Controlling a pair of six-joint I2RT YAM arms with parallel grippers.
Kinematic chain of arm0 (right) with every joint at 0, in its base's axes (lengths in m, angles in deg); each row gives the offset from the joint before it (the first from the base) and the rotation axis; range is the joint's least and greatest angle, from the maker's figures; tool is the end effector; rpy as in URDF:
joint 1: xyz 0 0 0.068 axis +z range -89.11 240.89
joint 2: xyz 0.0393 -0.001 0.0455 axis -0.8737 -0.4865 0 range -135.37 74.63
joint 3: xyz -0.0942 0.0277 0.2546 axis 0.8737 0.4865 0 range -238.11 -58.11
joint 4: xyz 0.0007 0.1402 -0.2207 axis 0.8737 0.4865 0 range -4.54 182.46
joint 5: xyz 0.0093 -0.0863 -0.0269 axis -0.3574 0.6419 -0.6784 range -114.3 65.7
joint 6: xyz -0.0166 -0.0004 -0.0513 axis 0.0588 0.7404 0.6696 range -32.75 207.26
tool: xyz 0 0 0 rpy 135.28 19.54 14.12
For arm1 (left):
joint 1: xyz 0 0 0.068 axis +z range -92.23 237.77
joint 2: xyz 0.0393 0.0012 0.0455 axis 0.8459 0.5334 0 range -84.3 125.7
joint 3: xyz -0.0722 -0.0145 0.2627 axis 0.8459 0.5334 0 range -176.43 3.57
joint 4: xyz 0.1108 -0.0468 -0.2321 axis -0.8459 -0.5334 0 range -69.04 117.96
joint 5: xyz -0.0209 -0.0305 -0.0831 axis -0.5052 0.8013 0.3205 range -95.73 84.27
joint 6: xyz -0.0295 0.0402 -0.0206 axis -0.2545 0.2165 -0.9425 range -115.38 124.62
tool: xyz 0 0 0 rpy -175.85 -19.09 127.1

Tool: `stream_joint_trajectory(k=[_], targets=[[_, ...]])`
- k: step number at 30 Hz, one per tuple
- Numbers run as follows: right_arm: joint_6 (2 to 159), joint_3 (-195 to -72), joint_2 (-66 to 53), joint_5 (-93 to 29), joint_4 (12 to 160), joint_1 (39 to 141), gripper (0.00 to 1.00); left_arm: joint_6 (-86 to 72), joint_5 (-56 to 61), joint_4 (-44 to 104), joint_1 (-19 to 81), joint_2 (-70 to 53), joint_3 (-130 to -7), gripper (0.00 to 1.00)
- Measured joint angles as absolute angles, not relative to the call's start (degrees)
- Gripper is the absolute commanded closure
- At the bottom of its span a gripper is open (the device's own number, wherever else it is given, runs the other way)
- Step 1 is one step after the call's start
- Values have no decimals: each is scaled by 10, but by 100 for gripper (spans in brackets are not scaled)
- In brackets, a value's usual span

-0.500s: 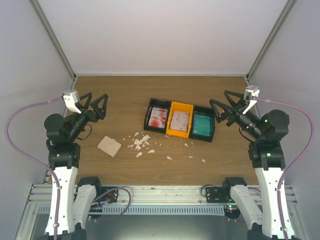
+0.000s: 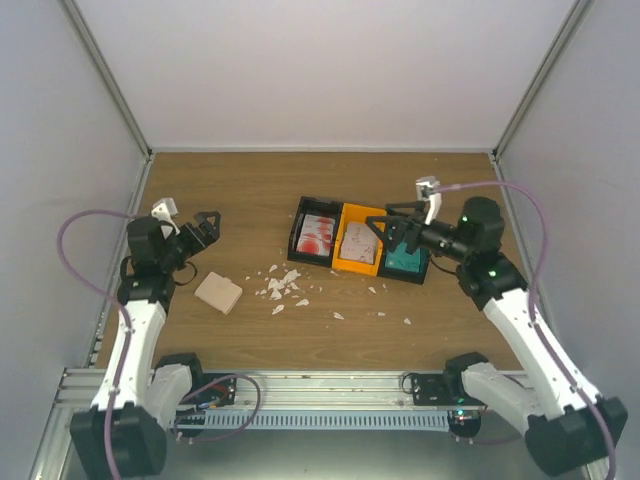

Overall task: Put the credit cards into the card holder
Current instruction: Move the card holder to the center of the board.

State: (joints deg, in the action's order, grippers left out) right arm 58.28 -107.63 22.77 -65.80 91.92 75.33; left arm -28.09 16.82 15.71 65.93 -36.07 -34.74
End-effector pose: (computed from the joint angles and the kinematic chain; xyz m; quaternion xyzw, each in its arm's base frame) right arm 0.1913 0.0736 0.3558 -0.1388 0.7335 0.4750 0.4659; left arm 0.1947 0.0141 0.2869 -0.1820 0.8007 -0.2748 0.5002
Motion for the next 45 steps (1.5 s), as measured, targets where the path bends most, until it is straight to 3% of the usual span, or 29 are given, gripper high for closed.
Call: stream_joint_trajectory(k=[7,13,18,23,27,32,45], targets=[[583,-1077,116,-563,914,917,1,-290,98,134,665,-235,-344,1],[577,-1106,-32,-494,912,1028,15,-294,81,135,676,-137,-344,13],[566,-1164,-134,-456,923,1084,17,-295,44,116,677,-102,-345,11],[555,-1195,-193,-439,924,1117,17,-302,-26,79,677,-102,-343,9],[547,-1202,-222,-436,927,1126,17,-310,-32,76,677,-102,-313,18],[533,-1206,-231,-425,938,1126,24,-320,-27,76,663,-104,-280,28],[479,-1207,-268,-373,950,1126,28,-307,-28,96,476,-70,-293,48]])
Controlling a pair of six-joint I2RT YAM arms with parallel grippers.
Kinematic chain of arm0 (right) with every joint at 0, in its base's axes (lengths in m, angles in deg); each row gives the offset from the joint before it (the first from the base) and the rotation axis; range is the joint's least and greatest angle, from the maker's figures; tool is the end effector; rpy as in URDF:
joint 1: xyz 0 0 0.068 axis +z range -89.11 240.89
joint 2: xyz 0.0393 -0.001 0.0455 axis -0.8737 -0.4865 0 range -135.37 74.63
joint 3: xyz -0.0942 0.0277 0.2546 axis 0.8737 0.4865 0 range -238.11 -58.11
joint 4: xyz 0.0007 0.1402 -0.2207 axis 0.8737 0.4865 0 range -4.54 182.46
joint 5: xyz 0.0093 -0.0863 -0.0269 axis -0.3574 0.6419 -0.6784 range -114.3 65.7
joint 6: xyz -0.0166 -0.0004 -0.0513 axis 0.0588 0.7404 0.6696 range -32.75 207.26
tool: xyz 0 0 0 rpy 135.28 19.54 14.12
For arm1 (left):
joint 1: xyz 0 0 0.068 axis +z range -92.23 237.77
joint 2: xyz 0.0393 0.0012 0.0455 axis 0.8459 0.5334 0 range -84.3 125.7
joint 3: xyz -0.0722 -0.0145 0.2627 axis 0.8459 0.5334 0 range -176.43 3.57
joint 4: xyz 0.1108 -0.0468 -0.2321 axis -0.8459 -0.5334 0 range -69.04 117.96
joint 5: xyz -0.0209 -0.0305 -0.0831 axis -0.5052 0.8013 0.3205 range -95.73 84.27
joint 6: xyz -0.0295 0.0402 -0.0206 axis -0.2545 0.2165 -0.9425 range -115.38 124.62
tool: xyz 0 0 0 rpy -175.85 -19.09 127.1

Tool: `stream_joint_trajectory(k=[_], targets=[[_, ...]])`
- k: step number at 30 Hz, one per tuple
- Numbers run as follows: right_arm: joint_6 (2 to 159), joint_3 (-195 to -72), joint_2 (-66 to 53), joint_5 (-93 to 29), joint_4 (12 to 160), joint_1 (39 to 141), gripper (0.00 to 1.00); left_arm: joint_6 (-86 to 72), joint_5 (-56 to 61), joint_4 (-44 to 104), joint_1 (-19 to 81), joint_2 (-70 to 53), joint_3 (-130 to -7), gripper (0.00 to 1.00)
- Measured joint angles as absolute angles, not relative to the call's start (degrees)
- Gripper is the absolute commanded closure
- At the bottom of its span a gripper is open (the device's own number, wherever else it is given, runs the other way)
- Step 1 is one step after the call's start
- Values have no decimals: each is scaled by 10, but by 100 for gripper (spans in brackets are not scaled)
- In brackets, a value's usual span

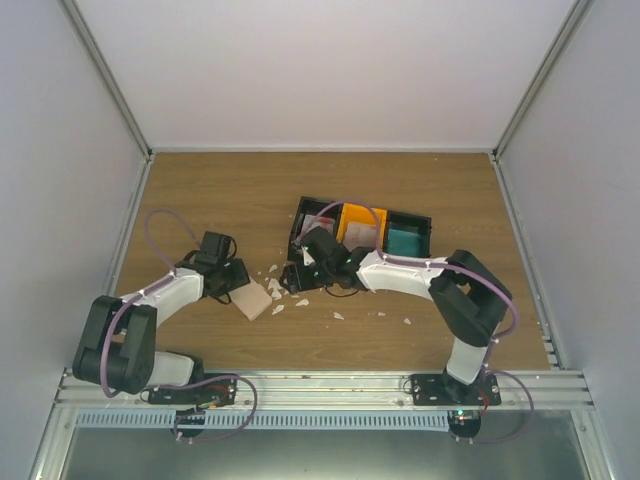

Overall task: Put the credit cards into the card holder
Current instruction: Move the card holder to the center of the board.

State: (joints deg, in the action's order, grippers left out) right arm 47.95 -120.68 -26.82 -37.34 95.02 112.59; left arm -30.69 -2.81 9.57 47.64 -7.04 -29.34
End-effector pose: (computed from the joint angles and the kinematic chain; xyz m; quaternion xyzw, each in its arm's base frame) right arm 0.2248 0.2976 0.1840 -0.1403 0.9191 0.3258 0.1713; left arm 0.2251 -0.0421 0.1452 -0.2060 0.9495 -0.1138 0.2077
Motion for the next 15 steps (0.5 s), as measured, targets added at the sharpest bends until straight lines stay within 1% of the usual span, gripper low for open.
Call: stream_joint_trajectory(k=[4,6,10,12,15], targets=[[479,-1207,-302,-375,962,1126,30,-301,3,110,432,-65,-293,48],[481,-1217,-322,-382,977,1126,31,-292,32,116,417,-64,-293,45],[498,-1264,-362,-396,1001,1126,39,-275,75,115,405,-66,-293,34],[503,-1274,-368,-403,1003,1126,42,-274,75,100,405,-75,-297,28],[504,-1275,-372,-419,1007,1126,49,-283,58,74,405,-114,-301,23]])
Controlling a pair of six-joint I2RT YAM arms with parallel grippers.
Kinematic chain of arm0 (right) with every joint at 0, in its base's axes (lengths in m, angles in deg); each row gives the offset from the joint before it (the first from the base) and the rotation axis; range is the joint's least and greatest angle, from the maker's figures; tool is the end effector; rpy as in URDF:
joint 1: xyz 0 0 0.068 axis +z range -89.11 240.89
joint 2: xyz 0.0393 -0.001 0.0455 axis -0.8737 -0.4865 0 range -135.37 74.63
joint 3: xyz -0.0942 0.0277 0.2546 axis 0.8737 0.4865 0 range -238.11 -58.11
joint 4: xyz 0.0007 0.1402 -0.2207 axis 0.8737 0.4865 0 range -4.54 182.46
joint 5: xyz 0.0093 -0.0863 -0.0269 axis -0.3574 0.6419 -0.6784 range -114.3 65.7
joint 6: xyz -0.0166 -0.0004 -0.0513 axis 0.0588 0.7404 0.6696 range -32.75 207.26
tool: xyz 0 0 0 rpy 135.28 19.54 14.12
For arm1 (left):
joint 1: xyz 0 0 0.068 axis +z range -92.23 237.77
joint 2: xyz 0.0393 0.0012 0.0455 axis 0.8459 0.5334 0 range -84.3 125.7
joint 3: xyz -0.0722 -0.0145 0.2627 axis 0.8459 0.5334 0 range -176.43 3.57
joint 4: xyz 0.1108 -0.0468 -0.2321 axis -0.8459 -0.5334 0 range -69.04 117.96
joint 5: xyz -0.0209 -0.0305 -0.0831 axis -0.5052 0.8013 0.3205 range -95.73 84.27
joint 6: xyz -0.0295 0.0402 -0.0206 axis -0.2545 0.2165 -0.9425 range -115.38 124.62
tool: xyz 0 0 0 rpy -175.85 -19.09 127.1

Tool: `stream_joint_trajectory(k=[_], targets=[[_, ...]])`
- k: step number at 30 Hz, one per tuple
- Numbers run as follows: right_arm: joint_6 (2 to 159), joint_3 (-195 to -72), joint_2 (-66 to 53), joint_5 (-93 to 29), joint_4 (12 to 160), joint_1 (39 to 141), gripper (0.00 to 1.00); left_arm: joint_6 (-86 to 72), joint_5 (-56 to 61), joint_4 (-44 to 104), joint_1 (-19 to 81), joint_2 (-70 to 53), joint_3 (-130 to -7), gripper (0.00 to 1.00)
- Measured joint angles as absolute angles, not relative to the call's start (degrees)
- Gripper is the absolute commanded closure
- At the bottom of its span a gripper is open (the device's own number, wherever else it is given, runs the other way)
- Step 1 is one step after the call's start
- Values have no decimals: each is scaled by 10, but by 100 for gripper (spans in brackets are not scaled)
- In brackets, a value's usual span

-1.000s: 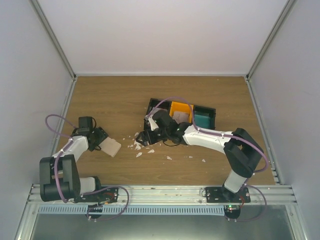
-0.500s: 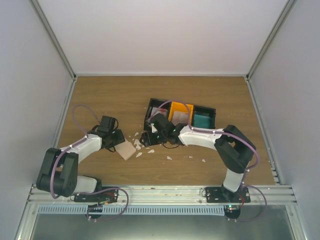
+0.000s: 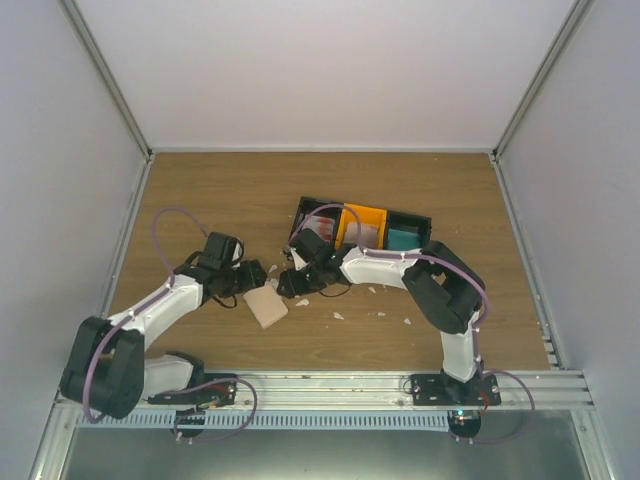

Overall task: Put the credit cards into the card holder
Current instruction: Move the card holder to the center of the board, then pick up the card holder from the center of the board.

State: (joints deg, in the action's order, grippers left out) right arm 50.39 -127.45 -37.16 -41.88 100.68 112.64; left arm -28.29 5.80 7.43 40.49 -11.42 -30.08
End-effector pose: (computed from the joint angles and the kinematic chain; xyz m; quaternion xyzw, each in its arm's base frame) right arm 0.2374 0.3184 0.1464 -0.1651 0.9357 0.2972 0.0944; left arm 0.2125 -0.0736 0.1632 -0.1047 0.9551 -0.1978 0.1939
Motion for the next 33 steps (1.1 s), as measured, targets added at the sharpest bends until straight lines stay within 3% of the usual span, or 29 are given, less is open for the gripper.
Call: stream_joint_trajectory(k=[5,10,18,33], targets=[[501,-1275,-382,-447,1002,1127,50,-315,34,41,405,-201,-291,23],[501,-1284,-393,-470,995,1134,51,-357,60,35,405,-250,-225,30],[487,-1286,-405,-505,984,1149,62,-402,140,89,405,-267,-153,38],[430,-1252,-409,-541,907,1135,75,-415,188,191,422,-288,-90,68]])
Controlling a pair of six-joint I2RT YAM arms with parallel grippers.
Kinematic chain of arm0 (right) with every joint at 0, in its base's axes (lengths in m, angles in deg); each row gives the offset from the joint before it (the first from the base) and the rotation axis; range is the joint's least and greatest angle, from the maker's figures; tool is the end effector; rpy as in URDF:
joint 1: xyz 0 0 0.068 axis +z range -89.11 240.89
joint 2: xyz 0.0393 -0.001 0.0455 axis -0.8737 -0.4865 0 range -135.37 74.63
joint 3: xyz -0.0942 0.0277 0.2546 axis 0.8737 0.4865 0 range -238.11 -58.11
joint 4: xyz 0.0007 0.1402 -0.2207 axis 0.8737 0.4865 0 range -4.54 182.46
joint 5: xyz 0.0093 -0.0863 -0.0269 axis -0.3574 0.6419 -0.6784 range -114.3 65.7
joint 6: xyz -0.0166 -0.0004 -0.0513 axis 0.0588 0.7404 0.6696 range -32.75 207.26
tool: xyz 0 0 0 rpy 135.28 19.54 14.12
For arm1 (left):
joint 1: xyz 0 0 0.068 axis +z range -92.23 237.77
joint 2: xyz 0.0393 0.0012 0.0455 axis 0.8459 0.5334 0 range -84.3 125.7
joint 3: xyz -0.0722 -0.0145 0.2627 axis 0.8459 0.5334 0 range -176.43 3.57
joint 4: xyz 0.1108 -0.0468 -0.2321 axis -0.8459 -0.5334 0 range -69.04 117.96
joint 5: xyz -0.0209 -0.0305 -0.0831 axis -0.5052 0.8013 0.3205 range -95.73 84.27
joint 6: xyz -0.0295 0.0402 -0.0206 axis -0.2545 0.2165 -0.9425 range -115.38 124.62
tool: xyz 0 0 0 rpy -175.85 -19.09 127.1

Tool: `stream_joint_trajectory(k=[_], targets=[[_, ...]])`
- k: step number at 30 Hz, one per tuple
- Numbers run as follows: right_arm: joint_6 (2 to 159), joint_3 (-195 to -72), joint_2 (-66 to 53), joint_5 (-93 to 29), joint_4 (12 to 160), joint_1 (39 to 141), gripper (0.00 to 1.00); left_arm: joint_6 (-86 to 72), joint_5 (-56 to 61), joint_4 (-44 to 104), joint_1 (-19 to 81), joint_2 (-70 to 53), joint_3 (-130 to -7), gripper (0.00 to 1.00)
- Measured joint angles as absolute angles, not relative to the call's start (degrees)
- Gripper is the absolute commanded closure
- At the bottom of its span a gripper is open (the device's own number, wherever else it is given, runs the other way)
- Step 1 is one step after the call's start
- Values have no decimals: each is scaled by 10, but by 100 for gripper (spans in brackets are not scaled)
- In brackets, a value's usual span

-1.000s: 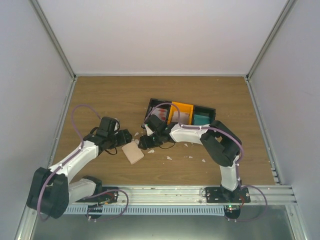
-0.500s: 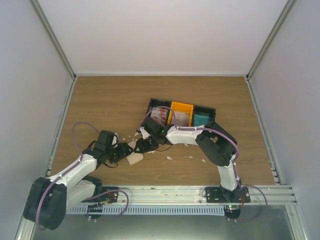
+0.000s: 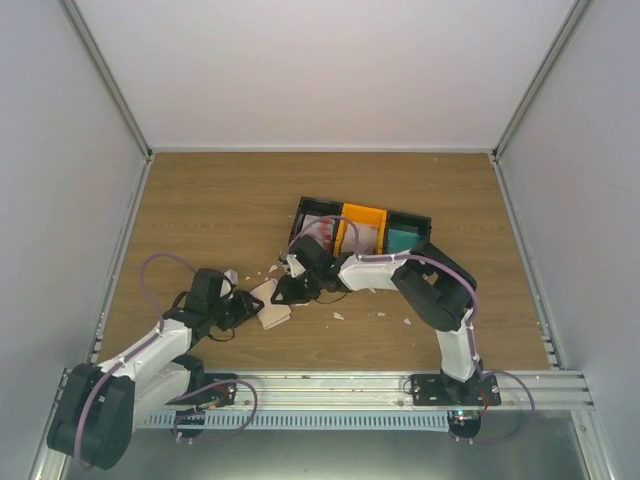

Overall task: Put the credit cards into the card holder
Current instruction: Pick up the card holder from the center of the board.

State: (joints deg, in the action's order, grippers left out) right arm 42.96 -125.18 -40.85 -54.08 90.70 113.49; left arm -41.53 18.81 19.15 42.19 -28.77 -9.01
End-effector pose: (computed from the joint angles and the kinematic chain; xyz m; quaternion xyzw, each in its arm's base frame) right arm 0.2309 0.3311 0.1240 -0.1464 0.9100 0.3875 0.0172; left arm 0.1468 -0.0564 0.1245 -0.1763 0.9089 -0.3365 0.1717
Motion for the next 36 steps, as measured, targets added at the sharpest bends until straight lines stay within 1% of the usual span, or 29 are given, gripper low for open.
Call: stream_joint_trajectory(k=[2,5,7,10,11,13,15,17,18,19,21,23,24,26,28,29,32,36], targets=[[422,-1228,-398,-548,882,1131,82,-409,193,186,422,-300,-89,65],[407,-1187,-374,-567,840,1119,94,-399,212,185,426,-324,-89,51],[394,-1162,-352,-589,807,1109,99,-391,228,185,427,-339,-92,42],[382,-1140,-324,-614,769,1094,99,-382,250,184,430,-356,-103,31],[377,-1134,-313,-624,755,1087,99,-380,255,184,430,-361,-108,29],[370,-1124,-293,-640,735,1074,99,-377,269,189,431,-372,-117,26],[364,-1115,-273,-656,715,1059,99,-375,282,199,431,-377,-119,26],[359,-1105,-253,-674,700,1046,99,-378,302,213,432,-378,-119,30],[357,-1101,-244,-684,693,1040,100,-381,314,220,433,-378,-118,36],[356,-1096,-236,-693,684,1034,100,-386,328,234,433,-378,-117,47],[352,-1087,-219,-711,674,1026,99,-402,354,261,433,-378,-115,58],[350,-1081,-205,-726,672,1023,97,-412,392,301,433,-378,-114,67],[350,-1077,-197,-733,670,1021,94,-418,406,316,433,-381,-114,71],[352,-1070,-179,-743,671,1021,85,-422,433,348,433,-392,-115,85],[357,-1061,-151,-748,674,1019,70,-423,454,364,433,-404,-117,98],[361,-1056,-132,-750,675,1017,63,-424,465,371,433,-409,-121,100],[373,-1045,-80,-753,673,1013,52,-423,490,385,433,-412,-144,100],[384,-1029,-24,-753,648,1006,48,-426,518,395,433,-409,-179,100]])
